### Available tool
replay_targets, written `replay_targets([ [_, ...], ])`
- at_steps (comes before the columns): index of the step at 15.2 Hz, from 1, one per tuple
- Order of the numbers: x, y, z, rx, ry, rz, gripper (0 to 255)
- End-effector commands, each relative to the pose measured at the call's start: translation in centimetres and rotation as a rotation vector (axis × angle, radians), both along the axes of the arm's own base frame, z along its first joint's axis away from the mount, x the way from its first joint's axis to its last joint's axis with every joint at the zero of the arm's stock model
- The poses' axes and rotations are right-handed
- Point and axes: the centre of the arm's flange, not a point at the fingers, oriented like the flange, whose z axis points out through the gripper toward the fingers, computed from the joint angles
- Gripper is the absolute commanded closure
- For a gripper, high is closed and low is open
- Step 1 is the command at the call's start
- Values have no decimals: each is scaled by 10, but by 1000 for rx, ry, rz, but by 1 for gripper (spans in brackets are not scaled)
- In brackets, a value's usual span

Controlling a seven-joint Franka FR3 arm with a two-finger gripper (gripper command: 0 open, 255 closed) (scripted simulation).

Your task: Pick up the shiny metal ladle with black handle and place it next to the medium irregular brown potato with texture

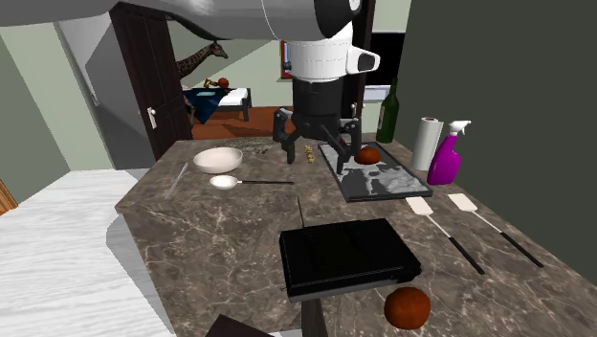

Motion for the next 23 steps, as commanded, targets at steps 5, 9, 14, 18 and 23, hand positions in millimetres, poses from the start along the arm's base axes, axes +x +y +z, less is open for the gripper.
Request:
replay_targets([
  [5, 10, 47, -25, 7, -1, -122, 0],
  [9, 25, 92, -50, 14, -3, -244, 0],
  [14, 51, 146, -80, 23, -4, -397, 0],
  [18, 79, 186, -104, 30, -6, -519, 0],
  [23, 119, 231, -134, 38, -8, -672, 0],
])
